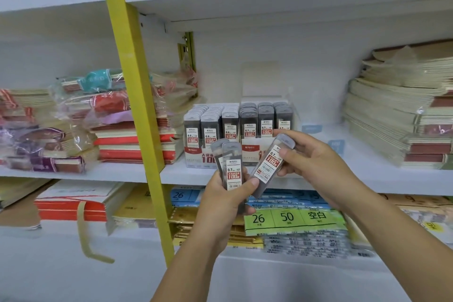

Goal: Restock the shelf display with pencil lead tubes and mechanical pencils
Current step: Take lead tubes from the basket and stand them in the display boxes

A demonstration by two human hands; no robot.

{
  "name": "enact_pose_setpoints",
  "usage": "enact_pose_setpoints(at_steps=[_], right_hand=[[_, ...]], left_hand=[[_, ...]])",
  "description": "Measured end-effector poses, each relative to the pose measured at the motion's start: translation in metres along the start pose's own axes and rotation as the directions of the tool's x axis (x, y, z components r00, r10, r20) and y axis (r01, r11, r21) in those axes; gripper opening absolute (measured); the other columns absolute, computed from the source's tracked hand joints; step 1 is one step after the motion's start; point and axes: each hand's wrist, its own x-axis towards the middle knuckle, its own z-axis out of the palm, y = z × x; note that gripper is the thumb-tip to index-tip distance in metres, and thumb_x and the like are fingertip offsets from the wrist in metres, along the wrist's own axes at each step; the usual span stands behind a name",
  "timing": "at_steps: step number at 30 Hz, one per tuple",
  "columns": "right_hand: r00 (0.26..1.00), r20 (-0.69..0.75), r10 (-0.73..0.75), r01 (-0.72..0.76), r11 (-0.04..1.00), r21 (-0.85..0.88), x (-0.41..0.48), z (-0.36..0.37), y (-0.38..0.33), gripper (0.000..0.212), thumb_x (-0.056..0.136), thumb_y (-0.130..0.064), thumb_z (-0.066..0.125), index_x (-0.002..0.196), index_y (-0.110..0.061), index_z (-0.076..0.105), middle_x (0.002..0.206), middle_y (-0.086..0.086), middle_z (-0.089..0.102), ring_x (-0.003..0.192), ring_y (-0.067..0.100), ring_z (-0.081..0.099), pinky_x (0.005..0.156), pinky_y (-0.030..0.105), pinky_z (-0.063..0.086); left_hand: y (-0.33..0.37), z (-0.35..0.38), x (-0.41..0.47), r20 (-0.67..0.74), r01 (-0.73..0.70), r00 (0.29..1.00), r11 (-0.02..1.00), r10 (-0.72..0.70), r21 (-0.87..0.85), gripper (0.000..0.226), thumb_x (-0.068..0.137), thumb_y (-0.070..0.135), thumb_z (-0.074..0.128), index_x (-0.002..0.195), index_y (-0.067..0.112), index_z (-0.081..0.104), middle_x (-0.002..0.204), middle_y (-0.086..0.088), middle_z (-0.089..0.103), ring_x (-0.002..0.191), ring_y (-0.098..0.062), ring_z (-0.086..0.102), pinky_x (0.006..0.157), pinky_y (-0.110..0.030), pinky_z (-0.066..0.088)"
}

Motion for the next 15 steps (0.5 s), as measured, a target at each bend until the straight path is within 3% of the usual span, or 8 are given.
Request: enact_pose_setpoints(at_steps=[3, 6, 9, 12, 15], right_hand=[[0.996, -0.069, -0.059, 0.056, 0.998, -0.038, -0.001, 0.000, -0.001, 0.032, 0.092, -0.007, 0.062, 0.107, -0.035, 0.069, 0.098, -0.004, 0.075, 0.079, 0.018, 0.069, 0.066, 0.024, 0.056], [0.963, -0.198, -0.182, 0.151, 0.975, -0.164, 0.001, -0.008, -0.012, 0.035, 0.088, -0.010, 0.067, 0.101, -0.042, 0.067, 0.100, -0.006, 0.073, 0.087, 0.011, 0.069, 0.064, 0.020, 0.055], [0.890, -0.271, -0.366, 0.269, 0.902, -0.337, 0.015, -0.025, -0.040, 0.038, 0.088, -0.015, 0.068, 0.094, -0.050, 0.058, 0.096, -0.007, 0.070, 0.084, 0.004, 0.066, 0.064, 0.014, 0.052], [0.845, -0.179, -0.504, 0.343, 0.768, -0.541, 0.041, -0.039, -0.064, 0.035, 0.087, -0.013, 0.069, 0.092, -0.042, 0.050, 0.091, -0.008, 0.068, 0.081, 0.006, 0.065, 0.071, 0.020, 0.051], [0.863, -0.033, -0.504, 0.325, 0.605, -0.727, 0.065, -0.048, -0.072, 0.040, 0.086, -0.012, 0.069, 0.094, -0.043, 0.045, 0.088, -0.010, 0.067, 0.074, 0.007, 0.060, 0.073, 0.027, 0.048]], left_hand=[[-0.001, 0.001, 0.001, 0.010, -0.001, 1.000, 1.000, 0.001, 0.000, 0.024, 0.088, 0.022, 0.075, 0.111, 0.023, 0.066, 0.100, 0.006, 0.077, 0.076, -0.006, 0.074, 0.058, -0.021, 0.055], [0.002, 0.000, 0.004, 0.014, -0.034, 0.999, 0.999, 0.034, -0.002, 0.020, 0.094, 0.032, 0.067, 0.113, 0.027, 0.064, 0.100, 0.010, 0.077, 0.087, -0.007, 0.075, 0.056, -0.023, 0.056], [0.008, -0.001, 0.007, -0.019, -0.056, 0.998, 0.998, 0.056, 0.004, 0.019, 0.099, 0.040, 0.056, 0.111, 0.026, 0.061, 0.085, 0.004, 0.076, 0.069, -0.007, 0.071, 0.048, -0.022, 0.051], [0.010, -0.002, 0.011, -0.025, -0.051, 0.998, 0.999, 0.051, -0.005, 0.020, 0.101, 0.039, 0.054, 0.104, 0.020, 0.061, 0.075, 0.000, 0.070, 0.056, -0.008, 0.057, 0.043, -0.022, 0.042], [0.010, -0.002, 0.015, -0.030, -0.042, 0.999, 0.999, 0.042, -0.001, 0.019, 0.100, 0.032, 0.055, 0.090, 0.020, 0.065, 0.069, -0.004, 0.065, 0.053, -0.010, 0.054, 0.042, -0.023, 0.040]])
